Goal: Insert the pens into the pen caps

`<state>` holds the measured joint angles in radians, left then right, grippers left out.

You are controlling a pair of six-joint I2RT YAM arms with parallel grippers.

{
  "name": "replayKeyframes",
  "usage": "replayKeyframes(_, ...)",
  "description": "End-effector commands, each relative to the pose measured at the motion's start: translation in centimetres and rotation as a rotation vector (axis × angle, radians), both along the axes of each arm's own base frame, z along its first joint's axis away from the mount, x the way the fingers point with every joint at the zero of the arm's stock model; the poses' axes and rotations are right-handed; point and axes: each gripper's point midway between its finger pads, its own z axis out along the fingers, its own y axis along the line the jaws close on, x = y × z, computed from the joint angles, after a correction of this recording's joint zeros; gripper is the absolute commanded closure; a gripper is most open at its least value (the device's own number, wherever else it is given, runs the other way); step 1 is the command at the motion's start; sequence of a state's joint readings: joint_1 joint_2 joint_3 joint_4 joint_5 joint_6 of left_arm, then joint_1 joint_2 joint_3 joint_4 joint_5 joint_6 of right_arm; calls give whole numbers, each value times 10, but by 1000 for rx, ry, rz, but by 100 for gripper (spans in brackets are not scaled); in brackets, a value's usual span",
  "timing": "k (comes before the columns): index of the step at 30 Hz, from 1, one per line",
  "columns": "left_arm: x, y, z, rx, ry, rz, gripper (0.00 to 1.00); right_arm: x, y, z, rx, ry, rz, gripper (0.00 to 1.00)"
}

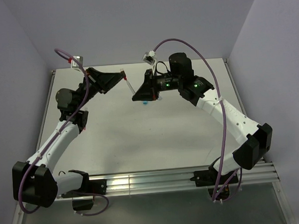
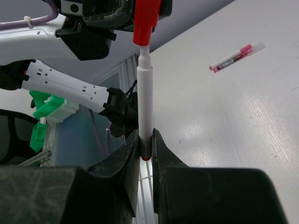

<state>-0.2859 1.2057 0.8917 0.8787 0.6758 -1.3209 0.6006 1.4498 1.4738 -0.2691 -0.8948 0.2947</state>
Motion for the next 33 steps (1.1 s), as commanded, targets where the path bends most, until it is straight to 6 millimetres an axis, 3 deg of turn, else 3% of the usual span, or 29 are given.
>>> replayKeyframes(1, -18, -4, 3, 14, -64, -31, 100, 10, -2, 27, 45, -73, -25, 100)
replayKeyframes(6, -20, -10, -8, 41, -79, -27, 100, 10, -1, 33, 57, -66, -16, 100)
replayKeyframes(11, -18, -18, -13, 62, -96, -17, 100, 5, 3, 51, 122, -31, 15, 100)
replayKeyframes(20, -12, -29, -15, 55, -72, -28, 100, 20, 7, 74, 169, -44, -50, 100)
replayKeyframes(28, -27, -37, -37, 84, -7, -77, 100, 43, -2, 96, 195, -98, -122, 100)
replayKeyframes(33, -37, -43, -48, 96, 6, -111, 100, 42, -3, 100, 197, -122, -113, 100)
